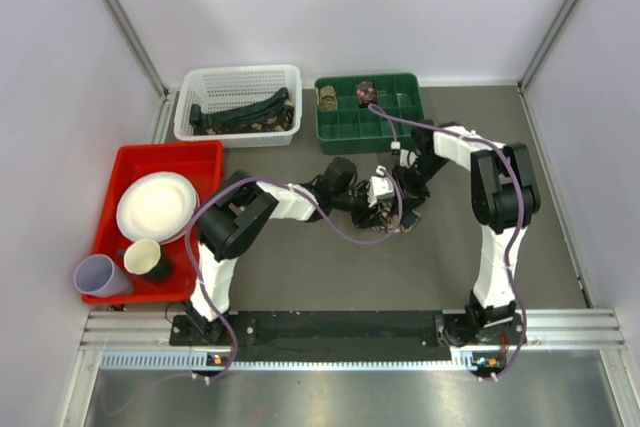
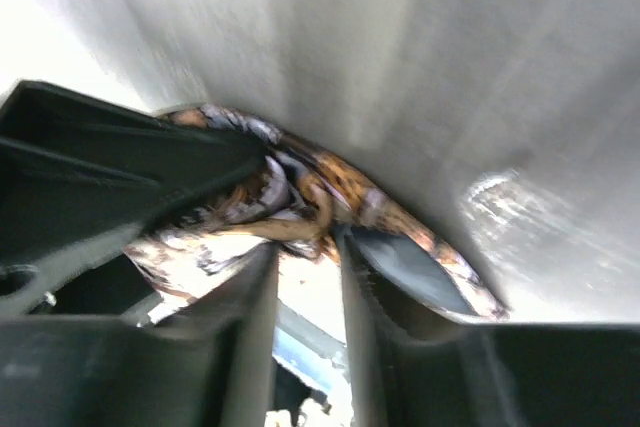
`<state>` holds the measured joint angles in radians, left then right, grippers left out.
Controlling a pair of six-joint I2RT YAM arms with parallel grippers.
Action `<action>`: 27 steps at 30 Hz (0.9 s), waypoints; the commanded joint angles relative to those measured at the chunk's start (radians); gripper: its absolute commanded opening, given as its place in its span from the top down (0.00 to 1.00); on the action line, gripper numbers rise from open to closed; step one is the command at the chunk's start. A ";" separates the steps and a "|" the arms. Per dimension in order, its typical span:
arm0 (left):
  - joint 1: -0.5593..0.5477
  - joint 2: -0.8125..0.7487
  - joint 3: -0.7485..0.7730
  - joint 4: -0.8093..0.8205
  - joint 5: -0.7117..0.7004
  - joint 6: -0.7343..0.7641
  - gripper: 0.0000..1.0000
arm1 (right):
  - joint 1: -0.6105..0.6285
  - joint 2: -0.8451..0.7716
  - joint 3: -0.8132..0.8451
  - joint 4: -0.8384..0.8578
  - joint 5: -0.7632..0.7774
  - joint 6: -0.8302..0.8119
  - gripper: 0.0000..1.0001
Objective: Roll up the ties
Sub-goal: Roll the tie at the center of the board.
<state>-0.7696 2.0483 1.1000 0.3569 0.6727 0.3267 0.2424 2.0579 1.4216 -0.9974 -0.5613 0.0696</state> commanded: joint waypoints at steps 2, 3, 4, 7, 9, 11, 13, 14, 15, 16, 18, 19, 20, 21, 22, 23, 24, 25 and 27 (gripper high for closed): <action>-0.022 -0.019 -0.020 -0.351 -0.153 0.179 0.91 | -0.072 -0.051 0.019 -0.049 -0.130 -0.112 0.54; -0.023 -0.017 -0.012 -0.354 -0.157 0.193 0.91 | -0.083 -0.061 0.005 -0.056 -0.179 -0.114 0.52; -0.028 -0.016 -0.006 -0.408 -0.177 0.195 0.90 | -0.087 -0.070 -0.007 -0.060 -0.204 -0.116 0.48; -0.037 0.001 0.018 -0.443 -0.185 0.204 0.89 | -0.091 -0.110 -0.052 -0.014 -0.311 -0.102 0.46; -0.045 0.016 0.038 -0.453 -0.193 0.207 0.88 | -0.083 -0.108 -0.069 0.043 -0.388 -0.047 0.46; -0.046 0.027 0.050 -0.461 -0.188 0.207 0.88 | -0.069 -0.102 -0.073 0.087 -0.411 -0.014 0.46; -0.051 0.035 0.069 -0.469 -0.190 0.209 0.86 | -0.035 -0.090 -0.063 0.094 -0.385 -0.019 0.48; -0.051 0.039 0.075 -0.478 -0.186 0.209 0.86 | -0.025 -0.082 -0.059 0.095 -0.353 -0.021 0.49; -0.051 0.044 0.080 -0.480 -0.188 0.209 0.86 | -0.005 -0.067 -0.059 0.097 -0.332 -0.024 0.56; -0.051 0.041 0.081 -0.480 -0.188 0.209 0.84 | 0.001 -0.058 -0.058 0.095 -0.307 -0.031 0.60; -0.051 0.041 0.084 -0.480 -0.185 0.206 0.81 | 0.008 -0.030 -0.056 0.086 -0.237 -0.037 0.76; -0.051 0.041 0.086 -0.480 -0.185 0.204 0.79 | 0.006 -0.022 -0.056 0.076 -0.211 -0.048 0.81; -0.051 0.041 0.089 -0.477 -0.179 0.189 0.74 | 0.006 -0.013 -0.056 0.066 -0.160 -0.054 0.86; -0.051 0.041 0.090 -0.470 -0.168 0.180 0.72 | 0.008 -0.005 -0.059 0.062 -0.135 -0.057 1.00; -0.050 0.041 0.092 -0.464 -0.167 0.172 0.69 | 0.003 0.001 -0.061 0.060 -0.117 -0.062 1.00; -0.051 0.038 0.089 -0.457 -0.162 0.149 0.61 | 0.003 0.001 -0.067 0.062 -0.088 -0.063 1.00; -0.046 0.036 0.089 -0.429 -0.153 0.135 0.56 | 0.001 -0.001 -0.072 0.068 -0.072 -0.063 1.00; -0.043 0.033 0.083 -0.409 -0.128 0.123 0.51 | -0.005 -0.005 -0.078 0.084 -0.057 -0.060 1.00; -0.033 0.016 0.052 -0.307 -0.095 0.068 0.41 | -0.011 -0.005 -0.090 0.097 -0.020 -0.065 1.00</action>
<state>-0.8165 2.0251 1.2114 0.0586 0.5491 0.4843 0.2195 2.0064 1.3632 -0.9459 -0.7834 0.0460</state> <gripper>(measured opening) 0.510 0.027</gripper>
